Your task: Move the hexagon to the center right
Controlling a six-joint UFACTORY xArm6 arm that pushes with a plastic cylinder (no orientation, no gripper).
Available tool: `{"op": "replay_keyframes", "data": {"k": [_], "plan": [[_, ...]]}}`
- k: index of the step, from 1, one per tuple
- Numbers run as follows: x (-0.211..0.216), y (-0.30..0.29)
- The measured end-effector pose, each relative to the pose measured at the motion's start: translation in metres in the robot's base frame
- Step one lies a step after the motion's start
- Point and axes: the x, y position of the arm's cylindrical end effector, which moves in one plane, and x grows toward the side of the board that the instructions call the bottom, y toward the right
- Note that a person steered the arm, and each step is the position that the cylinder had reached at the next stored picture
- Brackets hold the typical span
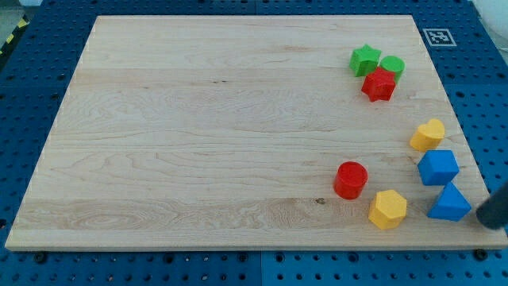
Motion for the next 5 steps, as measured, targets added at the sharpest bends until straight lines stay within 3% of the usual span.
{"op": "replay_keyframes", "data": {"k": [1, 3, 5], "plan": [[0.008, -0.011], [0.009, -0.103], [0.009, -0.108]]}}
